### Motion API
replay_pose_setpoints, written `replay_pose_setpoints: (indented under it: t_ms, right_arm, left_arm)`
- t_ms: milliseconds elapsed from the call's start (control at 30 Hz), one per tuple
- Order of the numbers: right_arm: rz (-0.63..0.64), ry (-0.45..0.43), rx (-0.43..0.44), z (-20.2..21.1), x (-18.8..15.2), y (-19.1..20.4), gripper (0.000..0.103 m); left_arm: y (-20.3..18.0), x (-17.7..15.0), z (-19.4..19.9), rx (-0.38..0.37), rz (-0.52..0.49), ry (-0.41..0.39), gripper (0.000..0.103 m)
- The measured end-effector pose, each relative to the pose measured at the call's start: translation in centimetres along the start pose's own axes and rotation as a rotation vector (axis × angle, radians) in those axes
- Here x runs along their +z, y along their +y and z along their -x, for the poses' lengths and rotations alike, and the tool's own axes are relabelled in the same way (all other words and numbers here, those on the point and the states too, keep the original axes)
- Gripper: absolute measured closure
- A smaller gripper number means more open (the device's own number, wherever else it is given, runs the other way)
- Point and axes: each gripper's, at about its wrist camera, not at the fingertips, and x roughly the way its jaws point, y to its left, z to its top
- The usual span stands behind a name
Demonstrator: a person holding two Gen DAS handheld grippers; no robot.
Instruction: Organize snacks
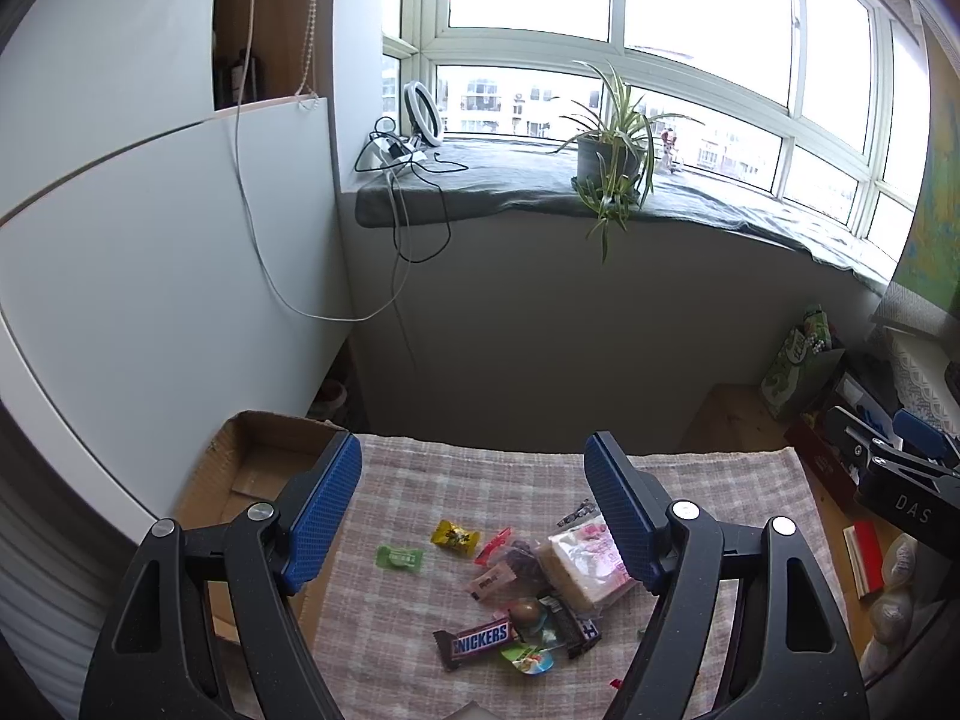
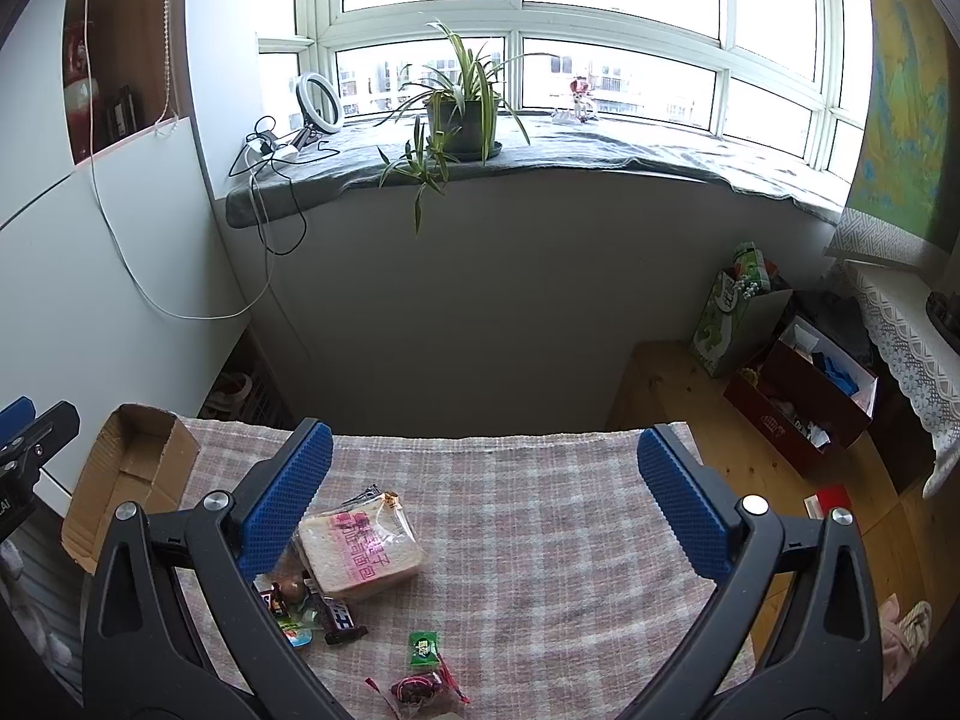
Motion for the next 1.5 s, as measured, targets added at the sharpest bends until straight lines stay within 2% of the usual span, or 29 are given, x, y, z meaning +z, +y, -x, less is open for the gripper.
replay_pose_setpoints:
  t_ms: [700, 800, 900, 1167, 1367, 1500]
  right_arm:
    - [-0.035, 0.068, 0.036, -1.6, -0.1, -1.3, 0.0]
    - [-0.057, 0.096, 0.09, -2.7, -0.4, -2.1, 0.0]
    - [-0.081, 0.149, 0.188, -4.4, -0.8, -3.0, 0.0]
    - [-0.08, 0.312, 0.395, -10.5, -2.7, -3.6, 0.0]
    - [-0.059, 0.458, 0.531, -15.3, -4.9, -2.3, 0.0]
    - [-0.008, 0.537, 0.572, -17.9, -6.2, -0.5, 0.0]
  left_arm:
    - [-0.6, -0.6, -1.1, -0.019, -0.003, 0.055, 0.026]
    - [-0.3, -0.9, -2.0, -0.032, 0.01, 0.091, 0.026]
    - [0.1, -1.4, -3.1, -0.047, 0.029, 0.135, 0.026]
    - [0.2, -3.1, -6.6, -0.148, 0.074, 0.273, 0.027]
    - [-0.5, -5.3, -10.0, -0.223, 0.112, 0.408, 0.028]
    - [-1.3, -7.2, -12.3, -0.279, 0.151, 0.503, 0.031]
